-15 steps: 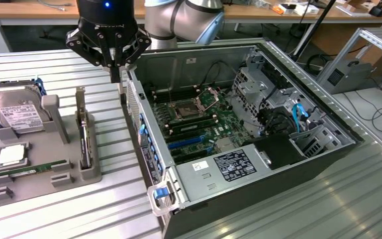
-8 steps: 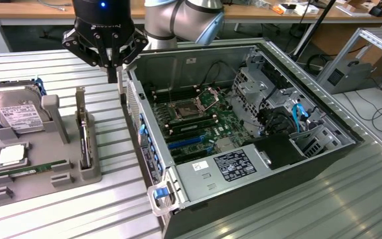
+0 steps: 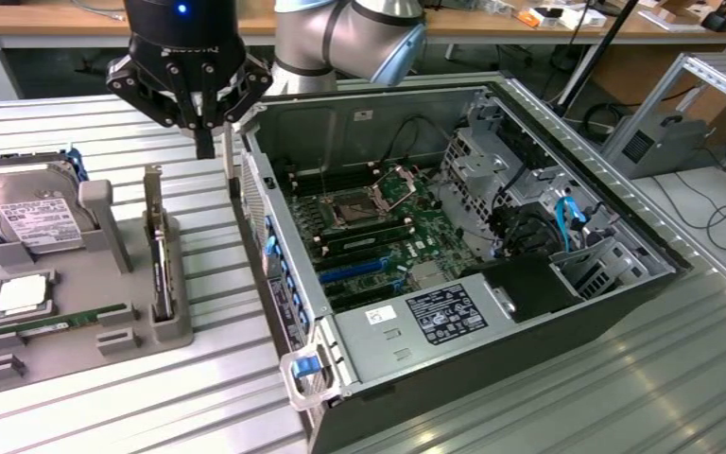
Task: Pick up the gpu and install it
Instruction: 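Reach for the gpu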
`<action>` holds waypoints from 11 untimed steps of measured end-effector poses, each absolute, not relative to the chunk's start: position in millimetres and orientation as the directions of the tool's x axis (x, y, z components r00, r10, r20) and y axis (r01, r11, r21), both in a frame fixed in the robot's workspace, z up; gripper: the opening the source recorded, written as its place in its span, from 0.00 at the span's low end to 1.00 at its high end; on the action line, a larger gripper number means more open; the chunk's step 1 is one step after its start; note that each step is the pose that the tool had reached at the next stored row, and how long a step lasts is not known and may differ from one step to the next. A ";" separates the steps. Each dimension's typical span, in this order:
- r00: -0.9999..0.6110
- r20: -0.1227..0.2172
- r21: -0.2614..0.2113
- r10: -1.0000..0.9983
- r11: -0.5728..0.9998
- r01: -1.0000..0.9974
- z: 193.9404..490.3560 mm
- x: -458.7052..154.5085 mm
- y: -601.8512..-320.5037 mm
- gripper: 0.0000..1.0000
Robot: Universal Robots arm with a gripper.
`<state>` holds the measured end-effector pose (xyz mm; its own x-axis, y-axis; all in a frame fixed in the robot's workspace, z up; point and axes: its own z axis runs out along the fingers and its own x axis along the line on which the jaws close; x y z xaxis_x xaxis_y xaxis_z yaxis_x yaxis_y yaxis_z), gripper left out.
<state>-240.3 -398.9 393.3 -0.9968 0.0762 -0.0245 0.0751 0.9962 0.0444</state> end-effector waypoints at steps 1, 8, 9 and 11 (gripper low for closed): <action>-0.997 -0.024 0.044 0.076 0.996 0.075 393.3 -241.3 -398.9 0.11; -0.997 -0.024 0.044 0.076 0.996 0.075 393.3 -250.7 -398.9 0.11; -0.997 -0.024 0.044 0.076 0.996 0.075 393.3 -252.1 -398.9 0.11; -0.997 -0.024 0.044 0.076 0.996 0.075 393.3 -254.5 -398.9 0.11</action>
